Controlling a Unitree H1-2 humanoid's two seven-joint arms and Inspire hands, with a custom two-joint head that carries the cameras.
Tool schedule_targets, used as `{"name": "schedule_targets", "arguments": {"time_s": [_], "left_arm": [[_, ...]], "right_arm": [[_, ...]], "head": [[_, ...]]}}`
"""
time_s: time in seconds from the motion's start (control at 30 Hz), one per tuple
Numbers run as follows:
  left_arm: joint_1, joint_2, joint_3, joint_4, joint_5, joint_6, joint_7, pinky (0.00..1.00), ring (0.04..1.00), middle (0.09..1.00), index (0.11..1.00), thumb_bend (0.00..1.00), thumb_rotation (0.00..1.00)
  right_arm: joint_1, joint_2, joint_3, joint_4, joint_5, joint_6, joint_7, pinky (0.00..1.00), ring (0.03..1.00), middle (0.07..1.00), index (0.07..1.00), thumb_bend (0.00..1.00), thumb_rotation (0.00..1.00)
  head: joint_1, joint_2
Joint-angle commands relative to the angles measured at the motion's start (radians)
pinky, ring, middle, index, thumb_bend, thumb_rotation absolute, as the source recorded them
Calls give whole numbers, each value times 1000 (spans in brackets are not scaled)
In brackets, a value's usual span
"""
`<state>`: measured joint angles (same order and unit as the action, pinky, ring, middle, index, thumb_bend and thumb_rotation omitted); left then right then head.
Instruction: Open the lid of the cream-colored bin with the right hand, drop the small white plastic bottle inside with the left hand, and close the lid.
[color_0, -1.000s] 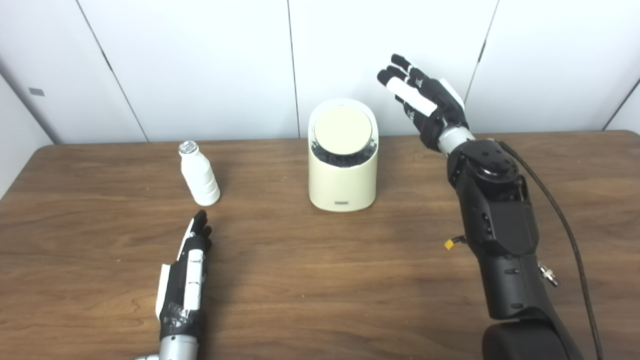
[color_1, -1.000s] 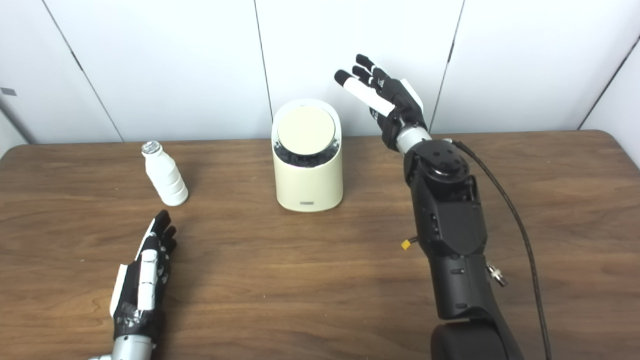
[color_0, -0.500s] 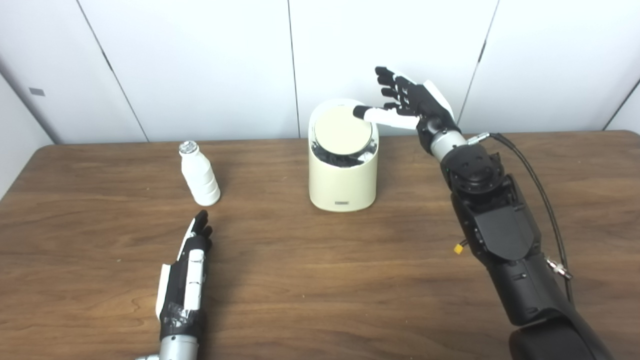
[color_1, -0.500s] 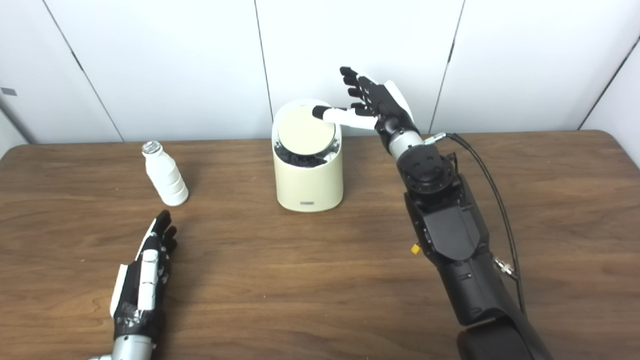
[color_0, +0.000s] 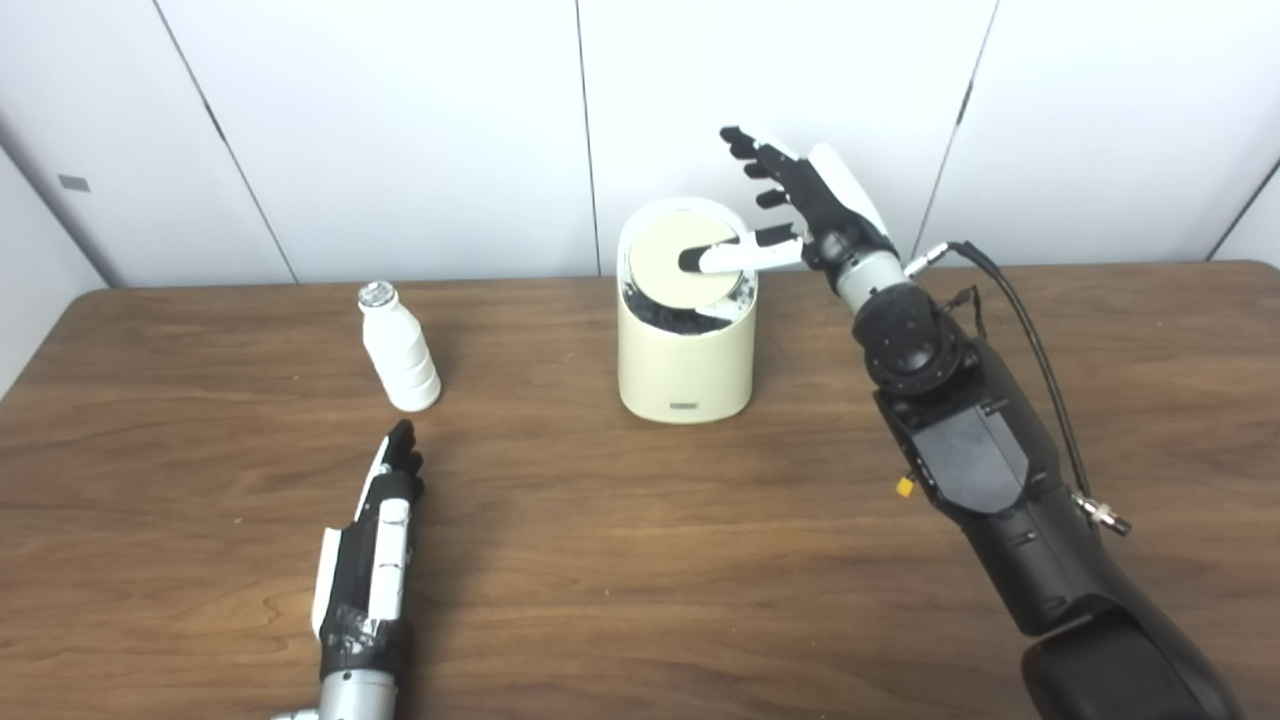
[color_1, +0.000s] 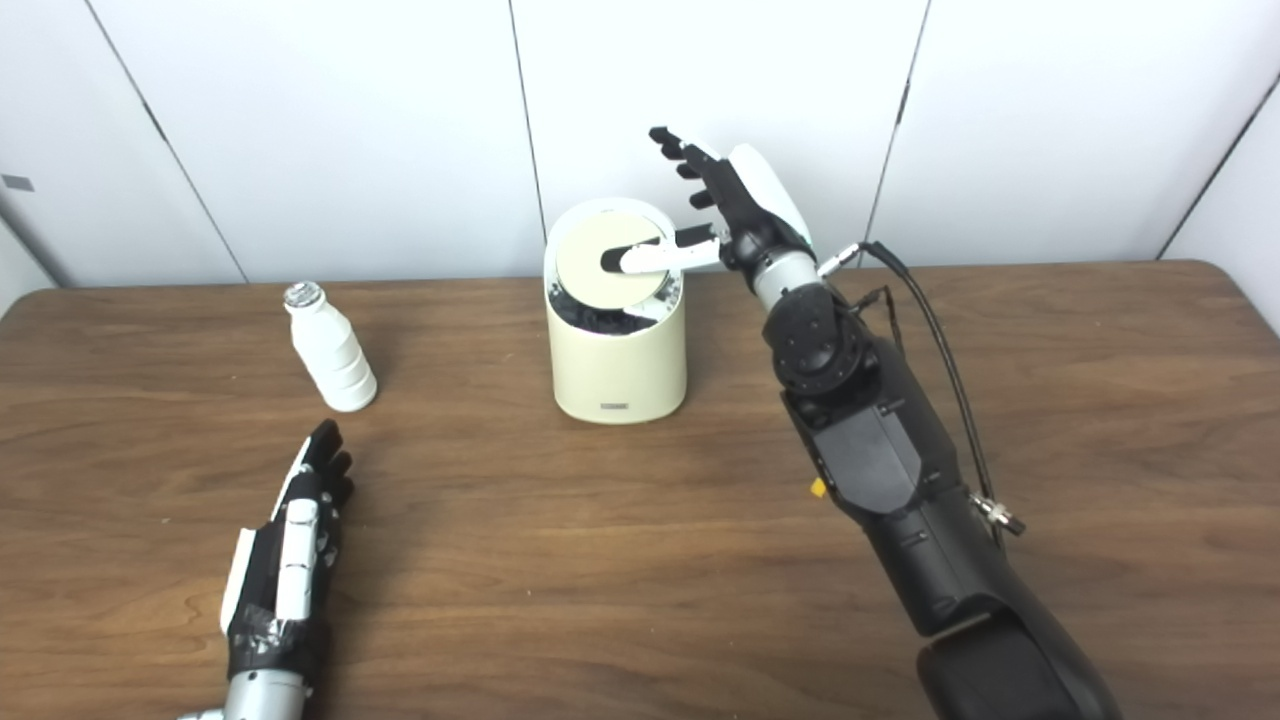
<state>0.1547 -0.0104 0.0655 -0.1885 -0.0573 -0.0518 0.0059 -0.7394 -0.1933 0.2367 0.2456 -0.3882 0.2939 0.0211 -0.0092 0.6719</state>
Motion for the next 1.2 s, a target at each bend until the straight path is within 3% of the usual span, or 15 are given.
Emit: {"name": "schedule_targets", "arguments": {"time_s": [0.0, 0.4, 0.67, 0.93, 1.17], "left_arm": [[12, -9, -10, -7, 0, 17, 2, 1000, 991, 998, 984, 575, 921], [11, -7, -11, -8, -2, 21, 0, 1000, 994, 1000, 989, 568, 928], [13, -8, -11, -10, 1, 18, 2, 1000, 988, 997, 982, 584, 917], [10, -6, -10, -8, 2, 19, 2, 1000, 989, 998, 984, 581, 921], [9, -8, -9, -10, 8, 18, 8, 1000, 988, 995, 983, 584, 919]], "right_arm": [[-54, 7, -13, -10, -14, -53, -28, 772, 881, 898, 880, 945, 302], [-39, 8, -16, -14, -37, -74, -37, 786, 874, 886, 871, 925, 316], [-30, -6, -19, -13, -30, -78, -15, 775, 871, 887, 874, 995, 372], [-21, -20, -3, -41, -55, -61, 15, 773, 863, 879, 871, 957, 291], [-18, -30, 17, -42, -93, -70, 32, 763, 856, 874, 866, 955, 280]], "head": [[-2, 3], [-2, 3], [-1, 8], [-1, 11], [-6, 15]]}}
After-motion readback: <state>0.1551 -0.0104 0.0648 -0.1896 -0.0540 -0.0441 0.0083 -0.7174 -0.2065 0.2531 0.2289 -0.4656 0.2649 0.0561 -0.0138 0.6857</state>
